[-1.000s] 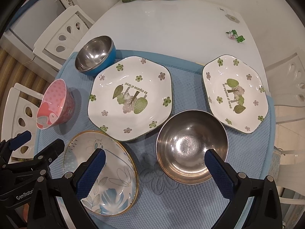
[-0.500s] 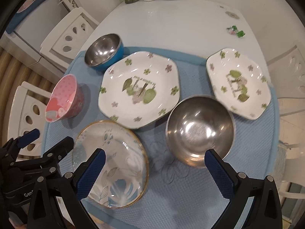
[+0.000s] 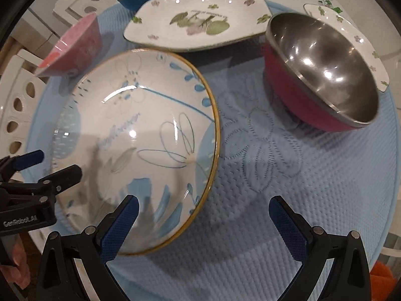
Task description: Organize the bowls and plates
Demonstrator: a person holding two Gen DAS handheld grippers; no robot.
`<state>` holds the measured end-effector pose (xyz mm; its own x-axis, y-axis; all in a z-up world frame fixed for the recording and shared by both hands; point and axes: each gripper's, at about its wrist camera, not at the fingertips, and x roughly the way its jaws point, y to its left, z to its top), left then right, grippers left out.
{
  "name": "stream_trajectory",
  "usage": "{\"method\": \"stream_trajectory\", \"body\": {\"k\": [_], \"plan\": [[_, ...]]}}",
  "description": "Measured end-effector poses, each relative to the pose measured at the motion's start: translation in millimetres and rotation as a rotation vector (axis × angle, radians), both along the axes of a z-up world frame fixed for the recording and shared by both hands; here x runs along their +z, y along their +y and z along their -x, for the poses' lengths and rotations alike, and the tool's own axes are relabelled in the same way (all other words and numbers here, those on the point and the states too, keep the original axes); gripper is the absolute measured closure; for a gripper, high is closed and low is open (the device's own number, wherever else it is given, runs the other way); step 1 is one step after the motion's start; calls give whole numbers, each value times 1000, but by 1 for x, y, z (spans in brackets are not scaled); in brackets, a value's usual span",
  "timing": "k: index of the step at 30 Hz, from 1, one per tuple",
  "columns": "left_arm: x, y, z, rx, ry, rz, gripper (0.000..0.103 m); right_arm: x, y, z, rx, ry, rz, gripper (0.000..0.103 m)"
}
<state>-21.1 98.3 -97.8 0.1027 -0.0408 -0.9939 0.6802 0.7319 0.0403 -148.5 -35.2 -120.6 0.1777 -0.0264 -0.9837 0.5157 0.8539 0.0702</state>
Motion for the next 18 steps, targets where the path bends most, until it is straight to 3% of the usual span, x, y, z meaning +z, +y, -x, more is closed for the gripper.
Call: {"method": "stream_trajectory", "body": {"k": [3, 8, 10, 12, 13, 14, 15, 16, 17, 18], "plan": [[-7, 4, -11, 10, 81, 126, 0, -5, -7, -5, -12, -62, 18, 0], [-3, 3, -15, -41, -30, 236, 0, -1, -17, -4, -106, -176, 70, 0], [-1, -2, -21, -35, -65, 267, 0, 0, -25, -12, -143, -131, 40, 0], [0, -11, -29, -37, -42, 242, 0, 4, -36, -22, -144, -70, -9, 0], [2, -15, -31, -40, -19, 220, 0, 5, -40, -26, -137, -59, -16, 4], [2, -18, -35, -41, -10, 205, 5, 9, -44, -32, -118, -68, -7, 21], [8, -21, -37, -35, -18, 216, 30, 13, -47, -34, -99, -92, -14, 36], [14, -23, -38, -42, -29, 236, 47, 19, -49, -39, -66, -121, -41, 68], [19, -28, -37, -68, -37, 238, 62, 20, -51, -46, -48, -99, -42, 69], [21, -33, -36, -92, -60, 201, 62, 21, -51, -49, -39, -92, -50, 69]]}}
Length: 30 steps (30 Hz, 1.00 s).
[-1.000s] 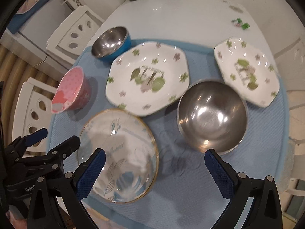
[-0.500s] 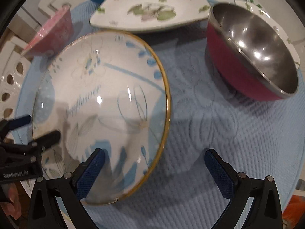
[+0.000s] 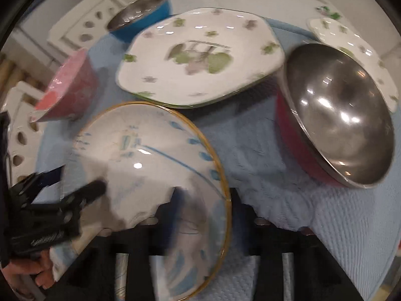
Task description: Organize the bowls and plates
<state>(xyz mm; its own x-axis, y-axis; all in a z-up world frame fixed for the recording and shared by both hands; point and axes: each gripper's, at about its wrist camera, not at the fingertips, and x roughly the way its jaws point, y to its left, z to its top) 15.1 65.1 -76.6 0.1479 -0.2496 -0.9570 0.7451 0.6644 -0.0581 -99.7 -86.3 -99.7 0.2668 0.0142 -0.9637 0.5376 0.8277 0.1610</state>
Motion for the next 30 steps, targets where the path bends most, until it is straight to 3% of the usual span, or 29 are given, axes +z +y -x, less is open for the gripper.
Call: {"method": "stream_trajectory", "body": {"k": [6, 15, 19, 21, 22, 23, 24, 26, 28, 30], "plan": [[3, 7, 14, -48, 7, -46, 62, -1, 7, 2, 53, 33, -59, 69], [0, 56, 52, -90, 56, -80, 57, -10, 37, 20, 96, 70, -95, 62], [-4, 62, 49, -59, 87, -67, 53, -22, 31, 6, 94, 52, -128, 48], [-8, 57, 39, -37, 123, -51, 48, -27, 39, -5, 115, 49, -129, 34], [-12, 60, 45, -31, 131, -43, 47, -32, 48, -14, 136, 47, -132, 18], [-16, 61, 48, -29, 132, -41, 44, -33, 54, -21, 162, 56, -123, 6], [-18, 60, 46, -30, 125, -44, 40, -37, 62, -30, 198, 81, -90, 2], [-21, 57, 45, -41, 115, -44, 28, -43, 74, -41, 221, 113, 1, 0], [-29, 47, 49, -62, 116, -52, 15, -44, 67, -45, 159, 82, -14, 0], [-36, 46, 51, -67, 94, -57, 0, -47, 66, -49, 167, 61, 20, 0]]}}
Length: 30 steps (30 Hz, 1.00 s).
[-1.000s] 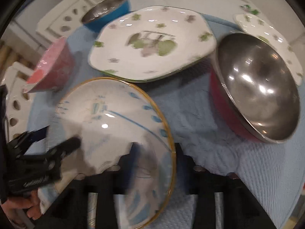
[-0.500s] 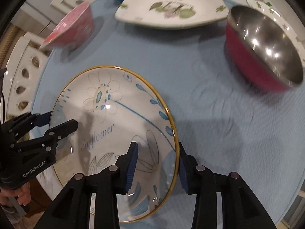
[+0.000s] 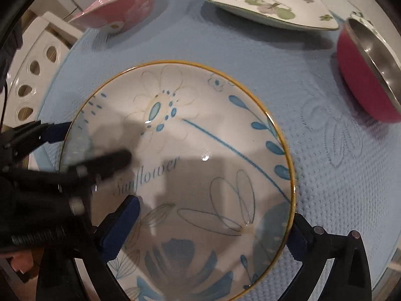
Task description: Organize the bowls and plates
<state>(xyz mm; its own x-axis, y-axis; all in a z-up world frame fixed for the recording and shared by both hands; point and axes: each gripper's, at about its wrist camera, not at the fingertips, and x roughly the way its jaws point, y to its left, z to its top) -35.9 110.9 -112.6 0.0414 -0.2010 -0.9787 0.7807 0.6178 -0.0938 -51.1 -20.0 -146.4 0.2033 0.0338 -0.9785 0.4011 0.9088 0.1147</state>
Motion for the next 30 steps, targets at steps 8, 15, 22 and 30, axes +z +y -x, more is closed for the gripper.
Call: {"method": "stream_trajectory", "body": {"k": [8, 15, 22, 30], "plan": [[-10, 7, 6, -44, -78, 119, 0, 2, 14, 21, 64, -260, 93, 0], [3, 18, 24, -44, -83, 133, 0, 15, 12, 62, 72, -292, 88, 0], [9, 17, 30, 37, 12, -27, 0, 47, 45, 79, 83, -129, 13, 0], [16, 17, 14, 106, 117, -168, 1, 57, 48, 62, 304, 125, -30, 8]]}}
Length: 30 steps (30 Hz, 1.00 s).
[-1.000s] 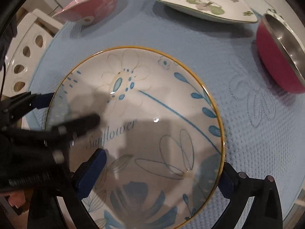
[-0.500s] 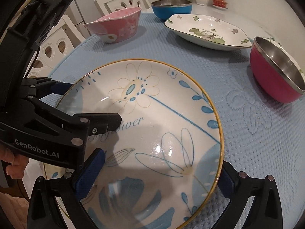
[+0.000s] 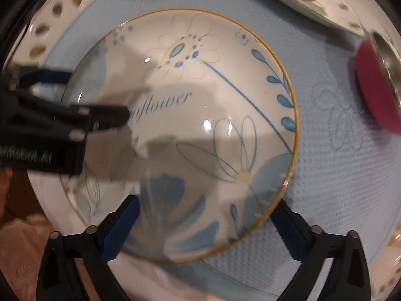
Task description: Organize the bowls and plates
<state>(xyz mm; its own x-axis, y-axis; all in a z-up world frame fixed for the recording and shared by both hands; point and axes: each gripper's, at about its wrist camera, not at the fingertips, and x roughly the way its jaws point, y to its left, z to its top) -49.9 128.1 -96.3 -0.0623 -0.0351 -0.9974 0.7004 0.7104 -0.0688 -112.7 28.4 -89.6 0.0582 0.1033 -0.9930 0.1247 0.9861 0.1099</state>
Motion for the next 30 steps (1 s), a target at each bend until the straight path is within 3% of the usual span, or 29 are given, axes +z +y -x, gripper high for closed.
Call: {"method": "stream_trajectory", "body": {"k": [2, 7, 11, 14, 17, 20, 23, 25, 30], "plan": [[13, -3, -6, 4, -6, 19, 1, 16, -10, 2, 1, -33, 8, 8], [59, -29, -35, 8, -63, 93, 1, 61, -72, -2, -131, -95, -27, 8], [81, -67, -67, 50, -95, 162, 1, 120, -141, -23, -255, -293, -161, 8], [79, -108, -81, 80, -116, 183, 1, 141, -185, -49, -351, -352, -88, 8], [67, -139, -90, 117, -107, 203, 1, 135, -226, -85, -410, -342, -33, 8], [52, -152, -90, 157, -71, 204, 1, 104, -250, -120, -433, -257, -73, 8], [29, -164, -100, 222, 0, 166, 1, 72, -263, -152, -434, -179, -45, 8], [18, -167, -105, 246, 1, 141, 1, 59, -266, -163, -434, -137, 2, 8], [4, -183, -108, 220, -36, 104, 1, 37, -265, -184, -378, -111, -39, 8]]}}
